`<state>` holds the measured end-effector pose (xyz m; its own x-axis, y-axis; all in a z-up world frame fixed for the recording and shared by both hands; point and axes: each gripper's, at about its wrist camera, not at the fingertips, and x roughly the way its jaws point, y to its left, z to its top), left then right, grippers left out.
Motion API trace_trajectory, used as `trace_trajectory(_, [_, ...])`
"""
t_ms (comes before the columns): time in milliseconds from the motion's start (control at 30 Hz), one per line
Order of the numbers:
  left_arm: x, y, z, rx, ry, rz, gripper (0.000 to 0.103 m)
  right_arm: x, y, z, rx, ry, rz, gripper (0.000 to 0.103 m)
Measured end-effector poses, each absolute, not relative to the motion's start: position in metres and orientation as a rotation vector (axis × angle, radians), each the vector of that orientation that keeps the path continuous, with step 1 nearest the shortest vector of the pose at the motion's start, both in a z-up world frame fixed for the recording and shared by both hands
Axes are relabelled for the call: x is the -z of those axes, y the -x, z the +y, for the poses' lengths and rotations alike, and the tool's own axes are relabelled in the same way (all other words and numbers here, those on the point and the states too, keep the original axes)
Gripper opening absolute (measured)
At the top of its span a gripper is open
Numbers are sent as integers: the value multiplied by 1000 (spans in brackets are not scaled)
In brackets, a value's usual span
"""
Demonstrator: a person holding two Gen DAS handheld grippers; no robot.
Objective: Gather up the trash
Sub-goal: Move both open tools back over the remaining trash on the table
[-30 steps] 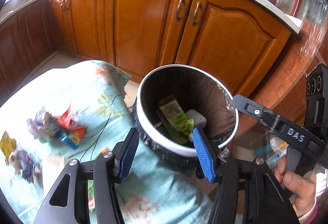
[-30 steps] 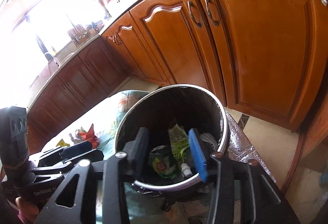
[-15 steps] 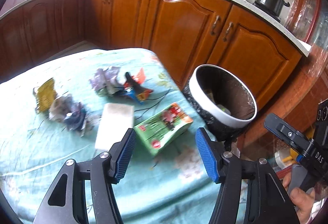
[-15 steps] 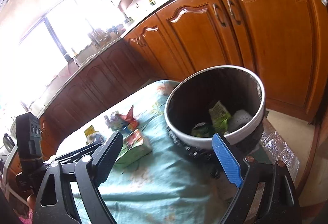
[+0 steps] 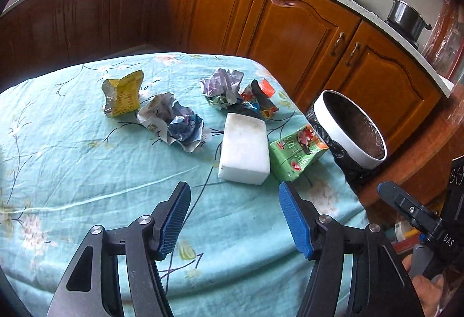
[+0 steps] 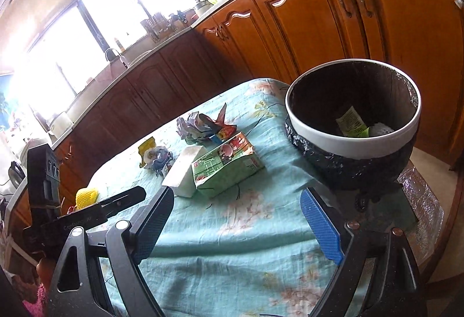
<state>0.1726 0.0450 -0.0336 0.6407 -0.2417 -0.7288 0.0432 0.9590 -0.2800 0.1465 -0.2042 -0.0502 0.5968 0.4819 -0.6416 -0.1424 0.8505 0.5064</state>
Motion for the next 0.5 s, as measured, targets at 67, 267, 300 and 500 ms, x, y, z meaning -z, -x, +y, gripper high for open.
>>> trace_trajectory(67, [35,-171,48,161,249,867,63,52,-146,-200,-379,-427,867,90])
trace_trajectory(267, [39,-173,48,171,239,876,64,56,-149,-192,-381,-416,892,90])
trace_trajectory(300, [40,-174,47,174,236,879,65,57,-150,-191,-381,-415,896,90])
trace_trajectory(500, [46,-183,41,185,214,891,65,65,-165,-187,-398,-416,920,90])
